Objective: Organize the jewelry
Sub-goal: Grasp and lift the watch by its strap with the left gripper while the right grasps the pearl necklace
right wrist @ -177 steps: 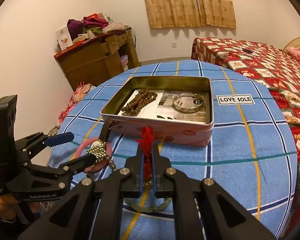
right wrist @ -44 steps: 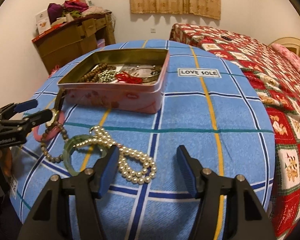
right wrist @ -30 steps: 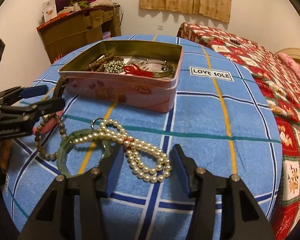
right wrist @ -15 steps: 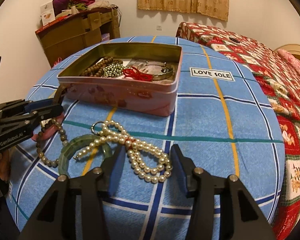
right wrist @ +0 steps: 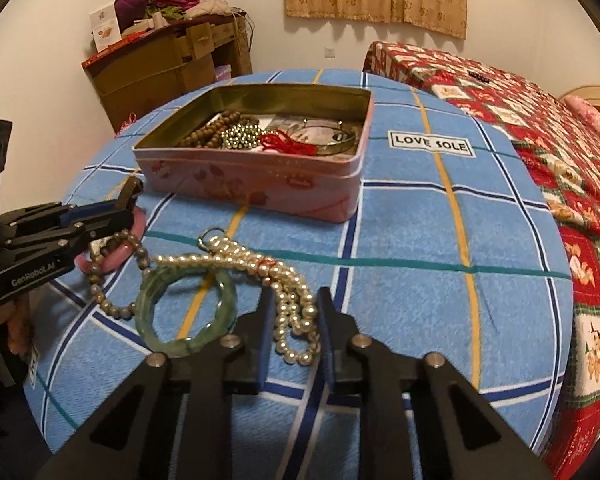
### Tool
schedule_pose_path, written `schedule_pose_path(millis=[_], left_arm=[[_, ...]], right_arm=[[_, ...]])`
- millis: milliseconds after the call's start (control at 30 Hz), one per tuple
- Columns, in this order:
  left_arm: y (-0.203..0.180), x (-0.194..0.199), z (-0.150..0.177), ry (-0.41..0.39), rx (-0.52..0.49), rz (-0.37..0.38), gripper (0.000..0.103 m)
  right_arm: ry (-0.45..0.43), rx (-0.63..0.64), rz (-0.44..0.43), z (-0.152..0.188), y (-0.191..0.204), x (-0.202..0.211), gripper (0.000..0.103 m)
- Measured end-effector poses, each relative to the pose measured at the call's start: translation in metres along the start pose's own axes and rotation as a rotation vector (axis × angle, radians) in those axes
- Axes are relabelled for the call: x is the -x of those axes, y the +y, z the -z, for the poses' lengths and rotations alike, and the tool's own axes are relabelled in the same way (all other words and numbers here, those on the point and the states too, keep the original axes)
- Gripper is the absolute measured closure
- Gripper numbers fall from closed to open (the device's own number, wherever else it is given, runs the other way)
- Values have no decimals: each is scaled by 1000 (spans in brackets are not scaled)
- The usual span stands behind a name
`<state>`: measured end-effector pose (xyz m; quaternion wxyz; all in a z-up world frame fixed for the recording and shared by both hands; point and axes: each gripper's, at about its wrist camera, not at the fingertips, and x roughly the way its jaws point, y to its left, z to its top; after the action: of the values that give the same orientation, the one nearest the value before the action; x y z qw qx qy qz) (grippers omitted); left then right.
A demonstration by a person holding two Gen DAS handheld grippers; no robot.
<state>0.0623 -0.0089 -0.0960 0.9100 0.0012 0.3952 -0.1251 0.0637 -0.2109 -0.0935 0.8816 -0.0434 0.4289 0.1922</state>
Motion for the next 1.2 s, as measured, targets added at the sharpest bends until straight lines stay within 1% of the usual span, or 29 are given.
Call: schedule_pose_path(millis=[33, 133, 200, 300, 367, 467, 500, 600, 900, 1200], left_arm=[[0, 2, 0, -3, 0, 4, 83], [-2, 4, -1, -6, -7, 12, 83], [-2, 3, -1, -4, -6, 11, 83], [-1, 2, 0, -3, -4, 10, 83], [-1, 2, 0, -5, -4, 11, 83], [-2, 4, 0, -8, -3, 10, 83], [-2, 4, 0, -10, -4, 9, 83], [-2, 9, -1, -21, -4, 11, 84], [1, 27, -10, -60, 1, 17, 84], [4, 37, -16, -81, 8, 22, 85]], right_arm=[[-10, -6, -6, -1, -1, 3, 92], [-6, 0, -17, -3, 1, 5, 92], [-12, 5, -5, -4, 2, 5, 91], [8, 6, -1, -5, 1, -2, 85], [2, 18, 13, -4, 2, -5, 85], [1, 9, -1, -5, 1, -6, 87], [-4, 4, -7, -4, 0, -6, 92], [-23, -3, -6, -2, 1, -3, 95], [-94, -30, -16, -10, -1, 16, 95], [-117, -39, -29, -13, -1, 24, 95]])
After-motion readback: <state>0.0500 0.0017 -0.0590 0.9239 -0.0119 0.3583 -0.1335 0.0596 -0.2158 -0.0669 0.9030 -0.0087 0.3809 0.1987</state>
